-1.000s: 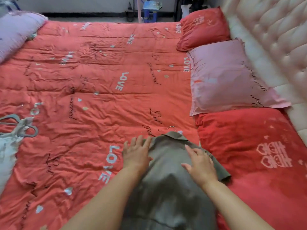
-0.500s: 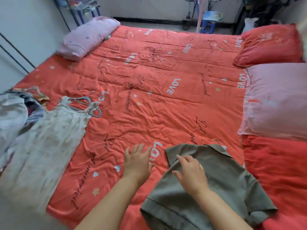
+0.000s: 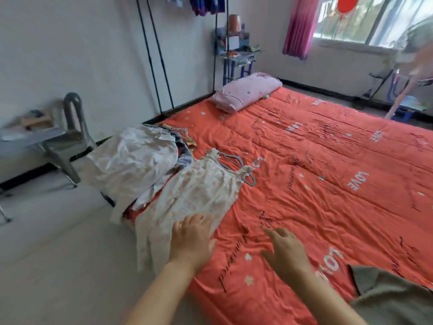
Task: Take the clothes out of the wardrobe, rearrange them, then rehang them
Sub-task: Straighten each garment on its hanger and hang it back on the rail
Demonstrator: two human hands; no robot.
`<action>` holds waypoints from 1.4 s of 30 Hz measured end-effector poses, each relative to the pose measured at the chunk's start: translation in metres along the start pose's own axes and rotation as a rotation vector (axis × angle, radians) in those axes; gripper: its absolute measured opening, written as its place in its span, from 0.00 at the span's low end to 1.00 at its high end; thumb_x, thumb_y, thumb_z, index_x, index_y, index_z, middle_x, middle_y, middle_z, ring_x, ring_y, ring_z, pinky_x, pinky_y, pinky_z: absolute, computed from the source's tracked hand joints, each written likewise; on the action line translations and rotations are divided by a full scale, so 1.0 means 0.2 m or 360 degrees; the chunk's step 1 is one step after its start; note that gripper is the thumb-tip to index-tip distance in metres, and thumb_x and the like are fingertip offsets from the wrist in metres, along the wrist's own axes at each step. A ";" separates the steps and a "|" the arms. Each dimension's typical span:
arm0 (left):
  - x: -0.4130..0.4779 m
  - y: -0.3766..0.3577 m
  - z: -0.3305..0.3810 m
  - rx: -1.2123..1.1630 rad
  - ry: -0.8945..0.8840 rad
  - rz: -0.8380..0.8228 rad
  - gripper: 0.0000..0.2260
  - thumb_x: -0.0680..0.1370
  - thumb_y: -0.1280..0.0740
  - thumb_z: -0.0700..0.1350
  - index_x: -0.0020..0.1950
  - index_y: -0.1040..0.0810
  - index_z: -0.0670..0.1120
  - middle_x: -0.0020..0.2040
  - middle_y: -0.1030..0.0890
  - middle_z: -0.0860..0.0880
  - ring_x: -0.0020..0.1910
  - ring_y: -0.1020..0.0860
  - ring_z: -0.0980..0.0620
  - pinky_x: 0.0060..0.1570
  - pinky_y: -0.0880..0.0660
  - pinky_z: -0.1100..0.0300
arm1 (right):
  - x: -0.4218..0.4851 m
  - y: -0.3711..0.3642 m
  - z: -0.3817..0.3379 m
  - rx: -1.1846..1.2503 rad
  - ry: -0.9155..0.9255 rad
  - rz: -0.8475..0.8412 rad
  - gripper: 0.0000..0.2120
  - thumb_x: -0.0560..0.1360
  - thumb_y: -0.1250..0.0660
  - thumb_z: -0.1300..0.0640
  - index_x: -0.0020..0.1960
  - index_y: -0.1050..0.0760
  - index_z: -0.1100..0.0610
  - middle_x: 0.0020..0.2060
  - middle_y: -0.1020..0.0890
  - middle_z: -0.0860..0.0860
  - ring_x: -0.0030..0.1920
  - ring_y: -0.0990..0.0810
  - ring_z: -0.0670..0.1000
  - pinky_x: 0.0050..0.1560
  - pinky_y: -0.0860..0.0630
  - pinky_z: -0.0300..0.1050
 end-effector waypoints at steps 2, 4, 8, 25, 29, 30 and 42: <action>-0.06 0.05 -0.33 -0.0011 0.0080 0.0004 0.23 0.76 0.40 0.58 0.70 0.37 0.57 0.66 0.31 0.55 0.66 0.33 0.52 0.63 0.40 0.55 | 0.07 -0.07 -0.27 -0.0068 0.0068 -0.0063 0.28 0.74 0.34 0.47 0.72 0.36 0.49 0.65 0.29 0.49 0.66 0.32 0.52 0.65 0.37 0.42; -0.11 0.10 -0.63 -0.0029 0.0182 0.0005 0.23 0.76 0.40 0.58 0.70 0.37 0.55 0.65 0.30 0.54 0.65 0.32 0.51 0.62 0.39 0.56 | 0.14 -0.13 -0.52 -0.0111 0.0134 -0.0108 0.28 0.74 0.34 0.47 0.71 0.36 0.49 0.65 0.29 0.49 0.66 0.32 0.52 0.65 0.37 0.42; -0.17 0.16 -1.09 -0.0051 0.0322 0.0011 0.23 0.77 0.40 0.58 0.71 0.37 0.54 0.65 0.31 0.53 0.65 0.33 0.52 0.63 0.39 0.56 | 0.28 -0.21 -0.94 -0.0141 0.0233 -0.0172 0.28 0.75 0.35 0.46 0.72 0.37 0.49 0.66 0.30 0.49 0.67 0.32 0.52 0.65 0.35 0.44; 0.66 0.28 -2.31 0.0035 0.0428 -0.0058 0.25 0.78 0.41 0.57 0.73 0.41 0.53 0.66 0.30 0.53 0.65 0.32 0.51 0.62 0.38 0.56 | 1.45 -0.54 -2.05 0.0002 0.0330 -0.0301 0.27 0.76 0.37 0.47 0.73 0.40 0.49 0.68 0.33 0.49 0.68 0.34 0.51 0.67 0.37 0.44; 0.95 0.34 -2.52 0.0023 0.0358 -0.0050 0.25 0.78 0.41 0.57 0.73 0.41 0.53 0.66 0.30 0.53 0.65 0.31 0.51 0.63 0.38 0.56 | 1.75 -0.55 -2.21 -0.0004 0.0308 -0.0312 0.27 0.77 0.38 0.47 0.73 0.40 0.50 0.68 0.33 0.50 0.69 0.36 0.51 0.69 0.38 0.45; 1.02 0.35 -2.56 0.0020 0.0339 -0.0053 0.25 0.78 0.41 0.57 0.73 0.41 0.53 0.65 0.30 0.53 0.64 0.31 0.51 0.63 0.38 0.56 | 1.82 -0.55 -2.24 -0.0014 0.0294 -0.0311 0.27 0.77 0.38 0.47 0.73 0.40 0.50 0.68 0.33 0.50 0.69 0.36 0.52 0.69 0.37 0.46; 2.03 0.27 -3.05 -0.0023 -0.0181 -0.0182 0.23 0.78 0.41 0.54 0.72 0.39 0.52 0.65 0.29 0.52 0.65 0.31 0.50 0.66 0.41 0.55 | 2.59 -0.64 -2.41 0.0020 -0.0283 -0.0205 0.26 0.77 0.37 0.47 0.72 0.38 0.50 0.67 0.32 0.50 0.67 0.33 0.51 0.64 0.35 0.44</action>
Point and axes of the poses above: each hand's wrist, its own x-axis towards the middle knuckle, its own y-axis out of the back of the hand, z = x × y, the point moved 9 cm from there along x, towards the middle knuckle
